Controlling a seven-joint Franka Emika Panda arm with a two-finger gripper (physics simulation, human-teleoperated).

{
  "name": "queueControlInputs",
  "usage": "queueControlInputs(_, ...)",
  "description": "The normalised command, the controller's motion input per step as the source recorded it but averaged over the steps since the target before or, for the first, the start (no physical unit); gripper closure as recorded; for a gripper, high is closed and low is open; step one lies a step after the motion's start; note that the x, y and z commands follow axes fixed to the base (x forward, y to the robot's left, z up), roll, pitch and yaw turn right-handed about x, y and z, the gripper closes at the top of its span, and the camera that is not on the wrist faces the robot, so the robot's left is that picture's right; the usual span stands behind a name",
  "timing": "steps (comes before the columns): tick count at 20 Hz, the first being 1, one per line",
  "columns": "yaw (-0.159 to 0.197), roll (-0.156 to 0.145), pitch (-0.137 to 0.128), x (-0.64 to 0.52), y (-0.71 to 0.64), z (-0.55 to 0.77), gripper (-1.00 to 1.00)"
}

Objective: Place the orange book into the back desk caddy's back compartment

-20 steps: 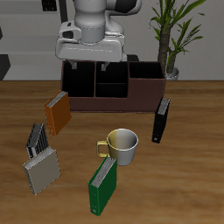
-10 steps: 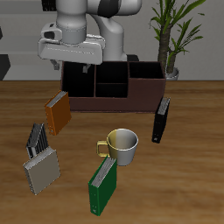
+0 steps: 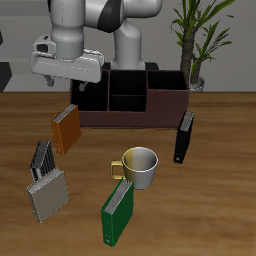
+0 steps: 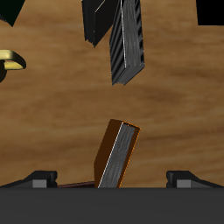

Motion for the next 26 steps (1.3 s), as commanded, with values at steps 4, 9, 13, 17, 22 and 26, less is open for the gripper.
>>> queueControlInputs(4,-0.033,-0.013,-0.005,-0.04,-0.09,-0.23,-1.0)
queueControlInputs(9,-0.047,-0.005,-0.011,0.03,-0.04,-0.19,-1.0)
queueControlInputs(13,-0.04,-0.006,0.008,0.07,-0.07,-0.26,-1.0)
queueControlInputs(17,-0.067,-0.012,-0.002,0.1,-0.1,-0.19,-1.0)
queueControlInputs(22,-0.04,0.009,-0.008,-0.01,0.02,-0.2,-1.0)
queueControlInputs(26,-0.049,0.014,-0.005,-0.03,0.0,-0.26,-1.0)
